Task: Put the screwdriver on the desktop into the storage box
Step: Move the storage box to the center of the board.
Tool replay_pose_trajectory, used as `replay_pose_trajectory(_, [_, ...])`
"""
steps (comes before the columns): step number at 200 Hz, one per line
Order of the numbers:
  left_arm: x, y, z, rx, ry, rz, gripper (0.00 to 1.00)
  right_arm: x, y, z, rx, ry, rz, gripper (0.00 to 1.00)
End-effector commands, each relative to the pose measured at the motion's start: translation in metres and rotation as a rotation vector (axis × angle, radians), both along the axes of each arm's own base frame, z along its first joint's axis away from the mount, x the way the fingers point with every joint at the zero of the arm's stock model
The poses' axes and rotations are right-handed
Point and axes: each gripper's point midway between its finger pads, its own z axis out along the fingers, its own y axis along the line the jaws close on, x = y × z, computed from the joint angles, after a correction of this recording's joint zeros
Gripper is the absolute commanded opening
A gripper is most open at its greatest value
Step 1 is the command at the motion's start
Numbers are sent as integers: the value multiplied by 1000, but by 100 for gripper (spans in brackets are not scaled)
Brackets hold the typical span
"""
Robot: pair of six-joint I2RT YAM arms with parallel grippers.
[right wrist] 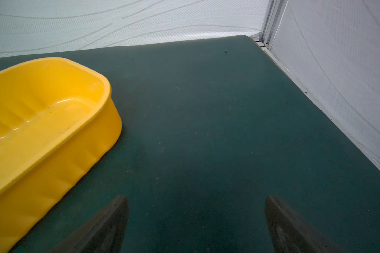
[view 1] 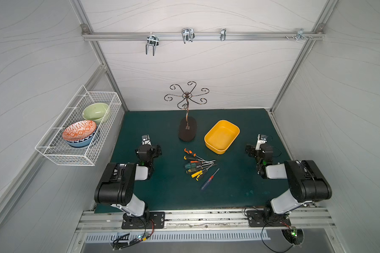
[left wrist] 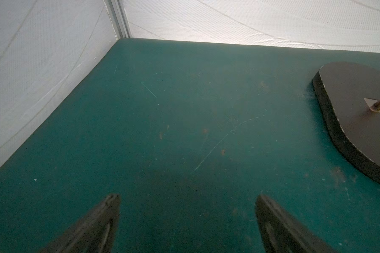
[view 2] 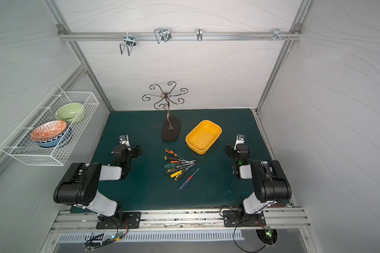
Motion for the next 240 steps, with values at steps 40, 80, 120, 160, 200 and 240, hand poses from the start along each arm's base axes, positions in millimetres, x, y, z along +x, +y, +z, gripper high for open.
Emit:
replay_pose_trajectory(40, [11,-2,19,-14,-62,-11,100,5,1,7,3,-16,-6,99])
replay_pose_trajectory(80, [11,-2,18,-18,-59,-14,100,5,1,8,3,-16,-6,99])
replay_pose_trajectory(120, [11,-2,19,-18,-62,-14,100,5,1,7,0,-13,-7,99])
replay_pose_trajectory(160, [5,1,44,-14,-93,4,100,2,15,25,-56,-39,50,99])
replay_pose_trajectory(200, [-4,16,108,-57,-151,119,100,-2,20,100,95,3,-29,99])
replay_pose_trajectory(240, [-32,30,145,-313,-142,327,100,-25,60,98,495,363,-96,92])
